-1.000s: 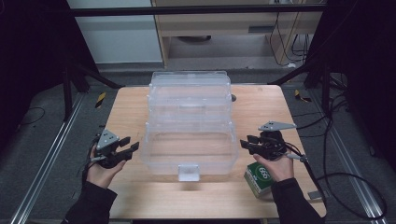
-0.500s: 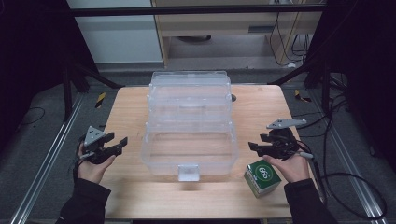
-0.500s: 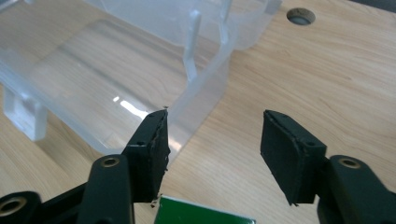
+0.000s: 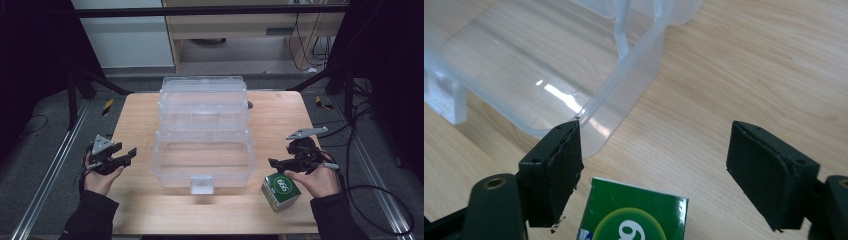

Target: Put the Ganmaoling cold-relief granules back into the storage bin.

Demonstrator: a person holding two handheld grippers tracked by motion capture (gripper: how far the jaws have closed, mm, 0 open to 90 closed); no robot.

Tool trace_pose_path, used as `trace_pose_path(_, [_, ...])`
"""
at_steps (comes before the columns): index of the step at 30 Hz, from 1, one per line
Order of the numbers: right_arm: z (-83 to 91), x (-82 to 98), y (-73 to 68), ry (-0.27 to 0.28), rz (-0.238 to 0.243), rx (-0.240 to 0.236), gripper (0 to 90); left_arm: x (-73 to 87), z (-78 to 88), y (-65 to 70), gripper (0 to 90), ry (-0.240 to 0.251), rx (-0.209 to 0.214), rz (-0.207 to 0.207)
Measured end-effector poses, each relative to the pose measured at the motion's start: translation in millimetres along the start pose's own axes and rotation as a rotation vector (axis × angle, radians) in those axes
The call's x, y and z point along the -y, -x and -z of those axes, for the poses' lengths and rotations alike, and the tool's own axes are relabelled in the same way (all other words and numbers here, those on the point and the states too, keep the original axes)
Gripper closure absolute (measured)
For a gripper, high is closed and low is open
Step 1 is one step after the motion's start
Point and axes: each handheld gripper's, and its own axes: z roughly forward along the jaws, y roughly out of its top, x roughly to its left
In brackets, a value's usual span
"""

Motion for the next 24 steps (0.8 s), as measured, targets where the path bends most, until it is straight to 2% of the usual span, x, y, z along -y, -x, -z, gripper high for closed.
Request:
trace_pose_path(5, [0.2,3.8,-0.3,-0.043,-0.008,0.016,18.0,1.8,-3.1,-2.2,37.2,-0.016,-0.006,0.001])
trace_pose_path(14, [-1.0,10.0,-1.0,-0.118,-0.022,0.016,15.4,5.5,-6.8,-8.7,36.5,-0.035,-0.028,0.009])
trace_pose_path(18, [-1.8,11.2,-6.1,-0.15,-0.014,0.024,14.6,5.8,-8.8,-11.5,36.1,-0.042,-0.04,0.017])
trace_pose_path(22, [-6.1,12.9,-12.1,-0.209,-0.008,0.029,10.7,7.3,-10.8,-10.8,35.7,-0.057,-0.043,0.002])
trace_pose_path(24, [-7.9,14.2,-14.4,-0.218,-0.005,0.029,9.2,7.7,-11.3,-10.4,35.6,-0.058,-0.039,0.002])
